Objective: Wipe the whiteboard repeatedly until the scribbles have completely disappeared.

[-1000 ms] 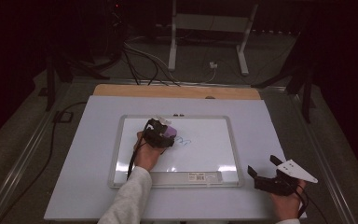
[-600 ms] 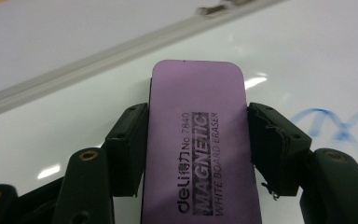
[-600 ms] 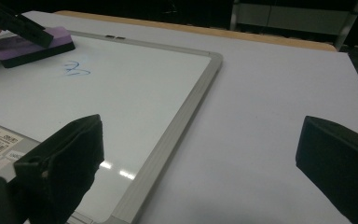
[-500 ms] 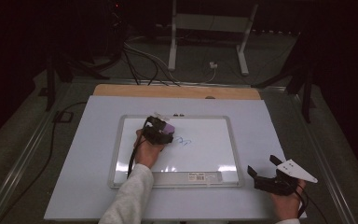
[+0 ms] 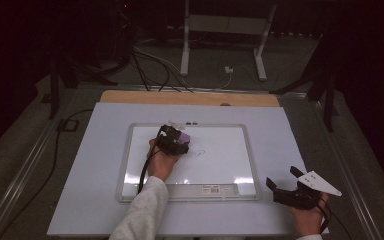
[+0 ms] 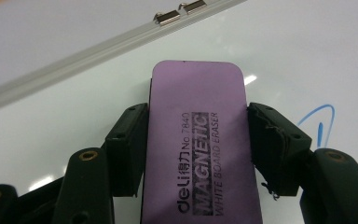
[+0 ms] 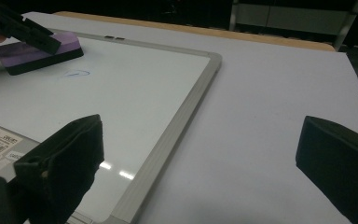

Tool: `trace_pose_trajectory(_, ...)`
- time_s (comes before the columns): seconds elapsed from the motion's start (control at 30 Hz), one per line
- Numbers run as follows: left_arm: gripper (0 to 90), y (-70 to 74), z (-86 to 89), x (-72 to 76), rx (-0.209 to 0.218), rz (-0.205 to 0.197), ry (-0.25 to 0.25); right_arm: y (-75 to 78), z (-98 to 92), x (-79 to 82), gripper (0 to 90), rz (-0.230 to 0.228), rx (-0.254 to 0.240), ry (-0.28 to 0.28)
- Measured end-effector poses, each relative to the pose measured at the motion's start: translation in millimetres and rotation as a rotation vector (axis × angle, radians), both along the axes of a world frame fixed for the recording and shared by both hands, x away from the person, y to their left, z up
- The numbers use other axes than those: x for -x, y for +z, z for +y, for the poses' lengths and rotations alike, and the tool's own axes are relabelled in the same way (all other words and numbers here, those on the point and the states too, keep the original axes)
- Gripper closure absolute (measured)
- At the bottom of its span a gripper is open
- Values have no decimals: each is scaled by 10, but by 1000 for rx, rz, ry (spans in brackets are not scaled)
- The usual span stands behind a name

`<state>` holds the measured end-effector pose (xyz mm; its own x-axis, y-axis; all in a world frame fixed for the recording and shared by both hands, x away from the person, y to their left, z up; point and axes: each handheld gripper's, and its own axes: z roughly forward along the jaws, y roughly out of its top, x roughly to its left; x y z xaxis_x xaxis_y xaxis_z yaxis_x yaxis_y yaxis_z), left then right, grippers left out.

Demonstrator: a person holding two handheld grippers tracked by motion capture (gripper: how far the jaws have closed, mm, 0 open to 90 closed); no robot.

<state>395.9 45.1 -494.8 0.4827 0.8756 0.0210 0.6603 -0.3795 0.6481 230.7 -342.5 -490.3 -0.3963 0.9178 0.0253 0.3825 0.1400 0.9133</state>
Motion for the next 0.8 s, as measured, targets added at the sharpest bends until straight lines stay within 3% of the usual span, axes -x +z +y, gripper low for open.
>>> trace_pose_trajectory(0.03,421,3,-27,16,-16,-8,-5,-1,2,-1,9,0,0,1)
trace_pose_trajectory(0.33,420,11,-338,209,2,5,-126,-7,20,-6,9,4,2,5)
trace_pose_trajectory(0.5,421,14,-394,249,7,14,-164,-8,23,-7,9,3,3,7)
trace_pose_trajectory(0.63,421,1,-330,183,0,-7,-123,-5,10,-3,9,3,2,4)
trace_pose_trajectory(0.8,420,-2,-253,82,5,3,-61,-2,3,-3,9,1,1,3)
